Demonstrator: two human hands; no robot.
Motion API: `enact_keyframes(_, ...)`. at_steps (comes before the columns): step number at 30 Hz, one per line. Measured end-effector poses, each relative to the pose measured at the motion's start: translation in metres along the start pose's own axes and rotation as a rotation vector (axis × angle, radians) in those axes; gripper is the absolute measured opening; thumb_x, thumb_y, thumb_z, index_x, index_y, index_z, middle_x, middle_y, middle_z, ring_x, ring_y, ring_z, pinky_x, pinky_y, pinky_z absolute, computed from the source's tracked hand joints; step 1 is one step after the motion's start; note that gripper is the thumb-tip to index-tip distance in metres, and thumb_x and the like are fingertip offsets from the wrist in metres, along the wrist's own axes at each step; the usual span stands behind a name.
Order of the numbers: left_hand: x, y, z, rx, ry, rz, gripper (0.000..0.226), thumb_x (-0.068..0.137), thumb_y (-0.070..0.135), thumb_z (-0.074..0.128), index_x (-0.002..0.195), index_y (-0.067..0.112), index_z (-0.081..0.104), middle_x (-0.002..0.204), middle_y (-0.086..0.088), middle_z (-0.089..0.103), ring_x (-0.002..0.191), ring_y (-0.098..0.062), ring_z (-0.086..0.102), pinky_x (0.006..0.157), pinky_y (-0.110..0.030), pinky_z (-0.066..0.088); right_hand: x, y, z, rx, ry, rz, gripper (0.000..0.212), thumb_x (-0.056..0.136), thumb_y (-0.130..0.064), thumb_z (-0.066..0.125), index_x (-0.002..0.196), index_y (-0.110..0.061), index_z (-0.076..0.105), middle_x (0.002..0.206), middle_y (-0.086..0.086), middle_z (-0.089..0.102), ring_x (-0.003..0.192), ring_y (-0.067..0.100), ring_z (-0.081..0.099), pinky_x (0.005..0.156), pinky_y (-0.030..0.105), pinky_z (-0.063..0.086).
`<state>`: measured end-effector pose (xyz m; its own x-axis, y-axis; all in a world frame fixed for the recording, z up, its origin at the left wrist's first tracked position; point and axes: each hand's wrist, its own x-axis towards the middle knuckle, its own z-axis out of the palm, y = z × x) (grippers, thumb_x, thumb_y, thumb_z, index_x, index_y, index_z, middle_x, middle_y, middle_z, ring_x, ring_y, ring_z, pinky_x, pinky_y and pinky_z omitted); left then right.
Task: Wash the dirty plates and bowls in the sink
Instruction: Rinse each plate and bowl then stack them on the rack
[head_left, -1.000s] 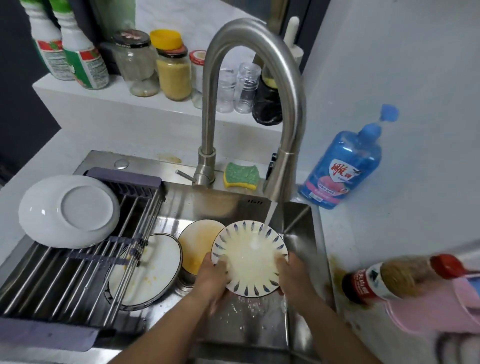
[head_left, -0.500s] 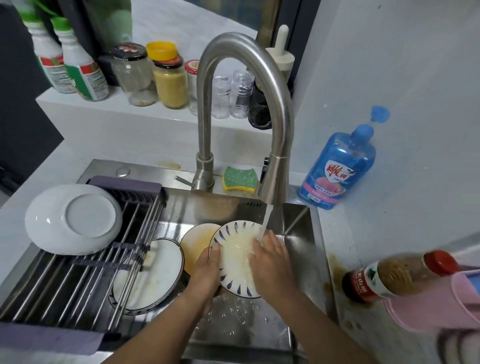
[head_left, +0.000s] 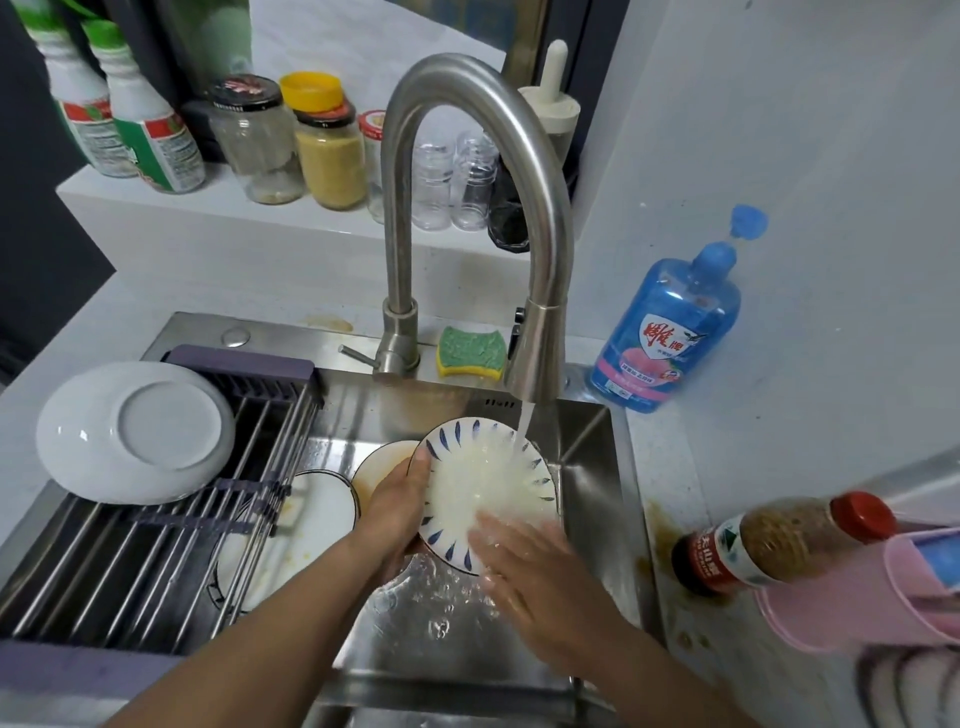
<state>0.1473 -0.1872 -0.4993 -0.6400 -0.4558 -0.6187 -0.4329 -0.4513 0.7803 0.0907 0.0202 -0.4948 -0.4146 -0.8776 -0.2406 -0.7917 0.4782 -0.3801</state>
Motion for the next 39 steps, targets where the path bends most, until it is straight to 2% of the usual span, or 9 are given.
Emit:
enact_keyframes(3,-0.001,0.003,-0.001,0.075,0.018,-0.007,0.046,0.102,0.064,0.037,0.117,0.032,0.066,0.107,-0.003,0.076,0.089,-0.027,0.071,0.068,-0.039,0.059,0.001,0.013,-0.004,-0.094,0.069,0.068,0.064,0.104,-0.059,0.008,0.148,-0.029,0.043,0.155,-0.010,0.043,0.147,0.010,0.032,0.127,0.048,-0.002)
enact_keyframes(8,-0.003,0.005,0.001,0.090,0.013,-0.043,0.047,0.101,0.067,0.037,0.117,0.032,0.065,0.105,-0.003,0.077,0.100,-0.033,0.072,0.071,-0.038,0.055,0.037,0.010,-0.019,-0.164,0.041,0.124,0.087,0.095,-0.059,-0.020,0.134,-0.023,0.048,0.154,0.001,0.041,0.152,0.017,0.021,0.124,0.053,-0.009)
enact_keyframes(13,-0.011,0.011,0.014,0.089,-0.077,-0.103,0.066,0.098,0.074,0.029,0.113,0.025,0.071,0.096,-0.003,0.080,0.085,-0.025,0.074,0.072,-0.037,0.054,0.062,-0.025,-0.035,0.081,-0.055,0.064,0.050,0.109,-0.046,0.014,0.140,-0.021,0.045,0.156,0.003,0.039,0.155,0.021,0.014,0.125,0.049,-0.009)
enact_keyframes(17,-0.004,0.018,0.004,0.011,-0.009,-0.128,0.061,0.100,0.068,0.035,0.115,0.021,0.071,0.096,-0.005,0.080,0.080,-0.022,0.076,0.065,-0.031,0.058,0.039,-0.029,-0.033,0.150,-0.073,-0.184,0.051,0.106,-0.057,0.031,0.152,-0.036,0.039,0.162,-0.017,0.033,0.151,-0.001,0.019,0.124,0.033,-0.008)
enact_keyframes(22,-0.002,0.029,-0.005,-0.001,-0.015,-0.219,0.053,0.103,0.059,0.041,0.114,0.016,0.069,0.089,-0.007,0.077,0.064,-0.020,0.073,0.043,-0.031,0.056,0.010,0.008,-0.022,0.334,0.184,-0.118,0.031,0.097,-0.047,0.057,0.122,-0.032,0.071,0.125,-0.021,0.068,0.121,-0.011,0.053,0.120,0.035,0.029)
enact_keyframes(27,0.001,0.040,-0.008,-0.114,-0.136,-0.412,0.058,0.103,0.054,0.047,0.128,0.002,0.053,0.103,-0.028,0.069,0.075,-0.036,0.074,0.065,-0.048,0.064,0.023,0.011,-0.059,0.697,0.198,0.092,0.015,0.096,-0.020,0.070,0.108,-0.019,0.077,0.088,-0.006,0.073,0.074,0.005,0.064,0.068,0.018,0.050)
enact_keyframes(32,0.005,0.038,-0.017,0.083,-0.259,-0.254,0.079,0.078,0.083,0.056,0.137,0.031,0.052,0.139,-0.004,0.054,0.131,-0.028,0.052,0.103,-0.054,0.045,0.039,0.028,-0.084,1.027,0.192,0.254,0.016,0.099,-0.019,0.063,0.109,-0.010,0.072,0.099,0.009,0.076,0.084,0.021,0.072,0.074,0.031,0.059)
enact_keyframes(34,0.001,0.034,-0.020,0.108,-0.296,-0.105,0.073,0.075,0.065,0.078,0.137,0.034,0.053,0.138,0.003,0.062,0.133,-0.022,0.052,0.115,-0.053,0.036,0.045,0.034,-0.089,1.193,0.199,0.315,0.018,0.100,-0.020,0.060,0.107,-0.007,0.070,0.095,0.011,0.075,0.082,0.023,0.068,0.073,0.034,0.056)
enact_keyframes(39,-0.009,0.025,-0.018,0.070,-0.223,0.082,0.076,0.059,0.012,0.093,0.126,0.005,0.056,0.116,-0.019,0.073,0.114,-0.039,0.068,0.096,-0.050,0.057,0.063,0.033,-0.082,1.198,0.297,0.517,0.045,0.087,-0.057,0.070,0.097,-0.014,0.068,0.093,0.016,0.074,0.084,0.028,0.068,0.080,0.046,0.054)
